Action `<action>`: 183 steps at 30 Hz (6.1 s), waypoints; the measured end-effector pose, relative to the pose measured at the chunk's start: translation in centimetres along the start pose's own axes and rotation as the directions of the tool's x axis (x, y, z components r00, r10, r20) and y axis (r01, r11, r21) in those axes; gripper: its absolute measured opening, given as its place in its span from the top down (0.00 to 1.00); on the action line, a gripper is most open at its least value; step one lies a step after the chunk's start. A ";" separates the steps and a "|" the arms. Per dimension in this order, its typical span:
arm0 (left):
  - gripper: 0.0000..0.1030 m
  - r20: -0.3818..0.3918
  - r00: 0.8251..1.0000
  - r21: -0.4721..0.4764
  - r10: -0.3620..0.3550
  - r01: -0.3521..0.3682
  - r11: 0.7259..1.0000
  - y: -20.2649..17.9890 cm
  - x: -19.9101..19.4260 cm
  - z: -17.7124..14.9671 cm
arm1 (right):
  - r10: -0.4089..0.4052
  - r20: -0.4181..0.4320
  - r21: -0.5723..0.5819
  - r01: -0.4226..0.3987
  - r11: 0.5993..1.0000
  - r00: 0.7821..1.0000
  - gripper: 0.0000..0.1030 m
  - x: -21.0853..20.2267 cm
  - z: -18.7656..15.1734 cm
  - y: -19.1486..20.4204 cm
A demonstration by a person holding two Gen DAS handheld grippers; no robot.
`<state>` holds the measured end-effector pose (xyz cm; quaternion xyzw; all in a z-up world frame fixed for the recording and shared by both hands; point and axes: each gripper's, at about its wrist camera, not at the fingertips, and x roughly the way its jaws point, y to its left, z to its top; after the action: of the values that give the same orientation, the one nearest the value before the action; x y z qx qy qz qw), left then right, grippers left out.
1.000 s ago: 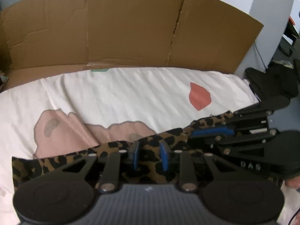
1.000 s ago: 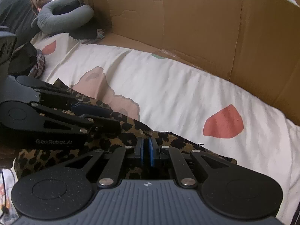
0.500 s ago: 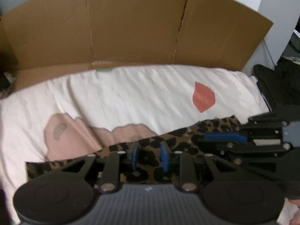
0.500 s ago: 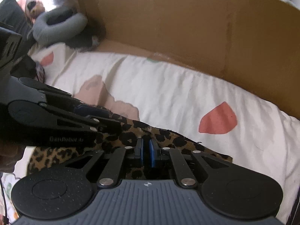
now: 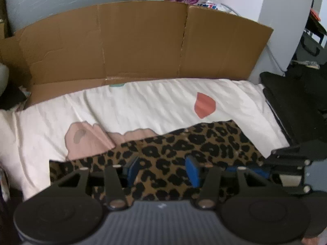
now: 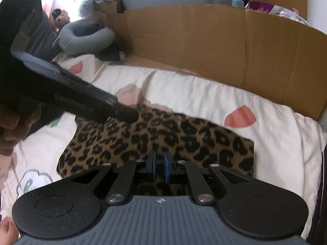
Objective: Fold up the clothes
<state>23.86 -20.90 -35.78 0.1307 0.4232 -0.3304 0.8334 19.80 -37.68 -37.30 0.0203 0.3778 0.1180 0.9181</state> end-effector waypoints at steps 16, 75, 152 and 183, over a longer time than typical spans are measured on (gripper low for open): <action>0.45 0.014 1.000 -0.120 -0.026 0.027 0.992 -0.5 1.3 -5.4 | -0.124 -0.066 -0.031 0.122 0.992 0.990 0.86 0.1 -3.8 -1.7; 0.87 -0.126 0.971 0.059 -0.204 0.212 0.975 -9.6 2.6 -8.5 | -0.115 -0.120 0.003 0.116 0.993 0.986 0.79 -3.2 -7.1 -1.0; 0.60 -0.027 0.999 -0.424 -0.016 0.003 0.906 6.8 -3.7 -15.8 | 0.184 0.089 0.859 -0.169 0.484 0.979 0.57 -2.7 -13.9 -11.7; 0.84 -0.021 0.989 -0.497 -0.147 0.117 0.860 9.2 -1.9 -16.2 | 0.197 0.096 0.845 -0.185 0.502 0.976 0.86 -1.5 -13.5 -11.1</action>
<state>19.10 -5.08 -44.67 -0.1066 0.5258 -0.2633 0.8018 11.60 -49.53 -47.29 0.5051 0.3885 0.0196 0.7704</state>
